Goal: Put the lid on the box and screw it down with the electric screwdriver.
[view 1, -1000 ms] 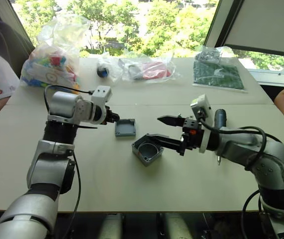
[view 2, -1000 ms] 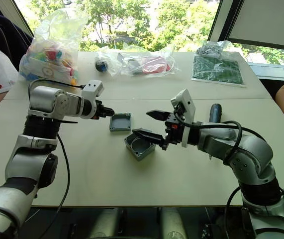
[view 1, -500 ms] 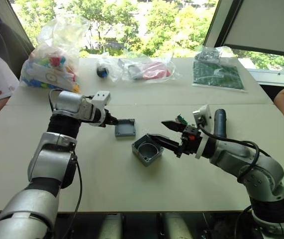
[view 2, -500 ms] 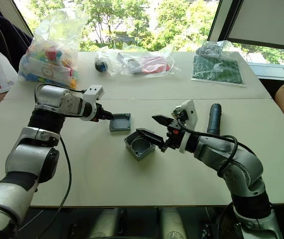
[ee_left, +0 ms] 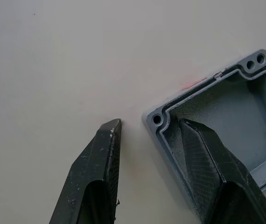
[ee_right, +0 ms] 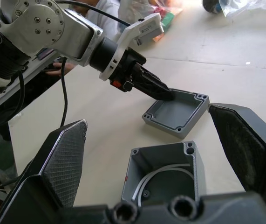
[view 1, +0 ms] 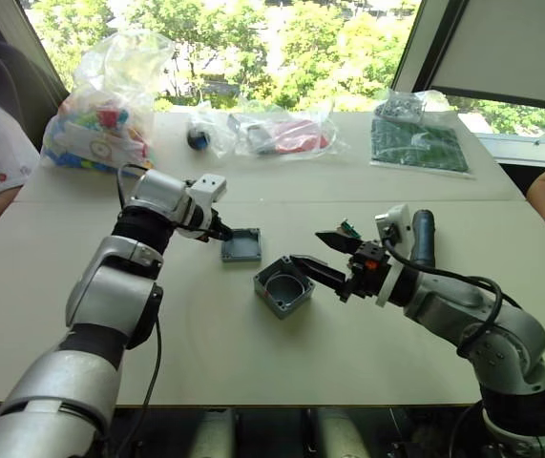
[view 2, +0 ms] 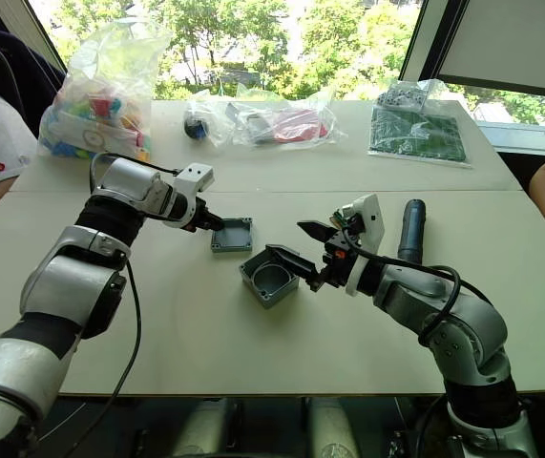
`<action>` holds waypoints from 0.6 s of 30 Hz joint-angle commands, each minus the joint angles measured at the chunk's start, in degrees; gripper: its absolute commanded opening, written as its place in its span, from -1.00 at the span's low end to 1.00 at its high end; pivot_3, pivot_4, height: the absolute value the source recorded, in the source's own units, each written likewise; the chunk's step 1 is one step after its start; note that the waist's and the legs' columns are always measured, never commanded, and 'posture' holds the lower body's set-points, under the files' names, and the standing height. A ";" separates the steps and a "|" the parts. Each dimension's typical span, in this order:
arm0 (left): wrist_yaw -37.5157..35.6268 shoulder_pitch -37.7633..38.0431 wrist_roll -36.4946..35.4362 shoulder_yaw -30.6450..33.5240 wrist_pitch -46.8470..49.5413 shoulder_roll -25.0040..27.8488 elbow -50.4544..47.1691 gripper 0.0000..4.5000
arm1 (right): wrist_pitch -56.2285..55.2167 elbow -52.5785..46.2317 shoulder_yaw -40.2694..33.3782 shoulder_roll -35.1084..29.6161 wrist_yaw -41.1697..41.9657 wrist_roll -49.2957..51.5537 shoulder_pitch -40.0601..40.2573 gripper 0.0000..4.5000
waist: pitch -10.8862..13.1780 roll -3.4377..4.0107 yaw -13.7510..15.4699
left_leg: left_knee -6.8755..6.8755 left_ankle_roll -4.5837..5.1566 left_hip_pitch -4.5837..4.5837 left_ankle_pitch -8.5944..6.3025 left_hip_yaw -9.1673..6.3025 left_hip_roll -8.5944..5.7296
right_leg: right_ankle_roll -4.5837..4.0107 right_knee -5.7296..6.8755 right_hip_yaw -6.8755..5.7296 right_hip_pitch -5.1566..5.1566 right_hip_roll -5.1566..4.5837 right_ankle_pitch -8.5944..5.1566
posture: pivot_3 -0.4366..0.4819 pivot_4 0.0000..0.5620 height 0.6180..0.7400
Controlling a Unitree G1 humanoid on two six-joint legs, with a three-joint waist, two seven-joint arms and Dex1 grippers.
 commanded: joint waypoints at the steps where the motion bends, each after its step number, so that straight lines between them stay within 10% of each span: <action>1: -1.45 2.11 1.25 -1.62 0.75 -1.58 0.87 -0.12 | -1.53 -1.30 -0.61 0.63 0.32 -0.45 -0.40 1.00 | -0.03 0.03 0.01 | 0.00 0.00 0.00 0.00 0.00 0.00 | 0.00 0.00 0.00 0.00 0.00 0.00 | -0.05 -0.47 1.00; 5: -2.12 3.43 1.27 -1.34 2.32 -2.71 -0.60 -0.12 | -1.53 -0.98 -0.35 0.80 0.44 -0.68 -1.05 1.00 | -0.09 0.08 0.03 | 0.00 0.00 0.02 0.00 0.00 0.00 | 0.00 0.00 0.00 0.02 0.00 0.00 | -0.05 -0.47 1.00; 11: -0.92 5.16 1.41 0.36 3.80 -3.91 -3.27 -0.94 | -1.30 -0.46 -0.59 0.38 0.92 -1.23 -1.66 1.00 | -0.20 0.16 0.16 | 0.00 0.00 0.05 0.00 -0.01 -0.01 | 0.01 -0.03 0.00 0.10 -0.01 -0.01 | -0.05 -0.47 1.00; 18: 2.95 6.93 1.31 4.56 4.16 -5.57 -5.44 -0.98 | -0.38 -0.45 -1.32 -1.10 1.63 -0.91 -1.90 1.00 | -0.29 0.29 0.25 | -0.11 0.01 0.59 -0.01 -0.05 -0.07 | 0.10 -0.27 -0.08 0.74 -0.12 -0.07 | -0.05 -0.47 1.00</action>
